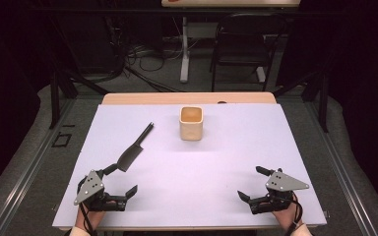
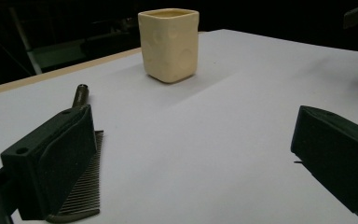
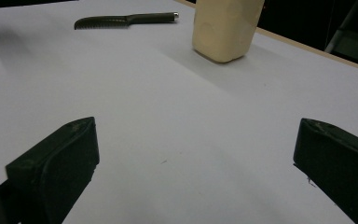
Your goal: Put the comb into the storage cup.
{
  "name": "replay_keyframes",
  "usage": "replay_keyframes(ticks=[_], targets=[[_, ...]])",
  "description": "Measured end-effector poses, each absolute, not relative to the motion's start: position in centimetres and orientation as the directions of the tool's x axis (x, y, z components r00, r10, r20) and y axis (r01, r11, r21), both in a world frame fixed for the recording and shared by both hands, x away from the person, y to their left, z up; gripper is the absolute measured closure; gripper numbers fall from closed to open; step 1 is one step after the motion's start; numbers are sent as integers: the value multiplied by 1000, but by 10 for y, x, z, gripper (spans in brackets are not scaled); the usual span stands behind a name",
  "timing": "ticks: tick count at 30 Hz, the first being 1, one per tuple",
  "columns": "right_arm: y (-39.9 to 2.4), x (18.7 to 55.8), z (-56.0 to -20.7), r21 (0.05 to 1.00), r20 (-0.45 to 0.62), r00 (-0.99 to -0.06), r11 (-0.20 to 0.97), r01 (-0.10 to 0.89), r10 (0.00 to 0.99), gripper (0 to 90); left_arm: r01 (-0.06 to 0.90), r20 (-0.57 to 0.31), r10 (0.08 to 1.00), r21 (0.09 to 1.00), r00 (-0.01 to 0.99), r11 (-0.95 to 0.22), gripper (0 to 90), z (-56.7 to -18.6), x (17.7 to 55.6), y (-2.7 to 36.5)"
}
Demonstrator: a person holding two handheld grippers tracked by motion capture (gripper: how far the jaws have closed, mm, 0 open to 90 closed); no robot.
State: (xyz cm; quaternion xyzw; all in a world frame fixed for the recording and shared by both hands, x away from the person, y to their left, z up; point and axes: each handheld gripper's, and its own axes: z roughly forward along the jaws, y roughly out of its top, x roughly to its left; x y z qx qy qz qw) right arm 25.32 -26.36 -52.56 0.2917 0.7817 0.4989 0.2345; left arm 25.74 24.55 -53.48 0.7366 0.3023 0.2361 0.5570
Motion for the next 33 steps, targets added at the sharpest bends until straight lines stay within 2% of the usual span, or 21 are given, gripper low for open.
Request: replay_keyframes(ticks=[9,20,33], targets=[[-264,254,-526,917,-63,-719,324,232,692,0,192,-3,708,963,706,-188,1,-535,258,246],[-264,255,-526,916,-68,-711,326,233,699,0,162,41,715,964,698,-213,2,-531,268,242],[-264,256,-526,916,-70,-711,328,232,700,0,173,36,728,962,685,-210,1,-526,283,241]])
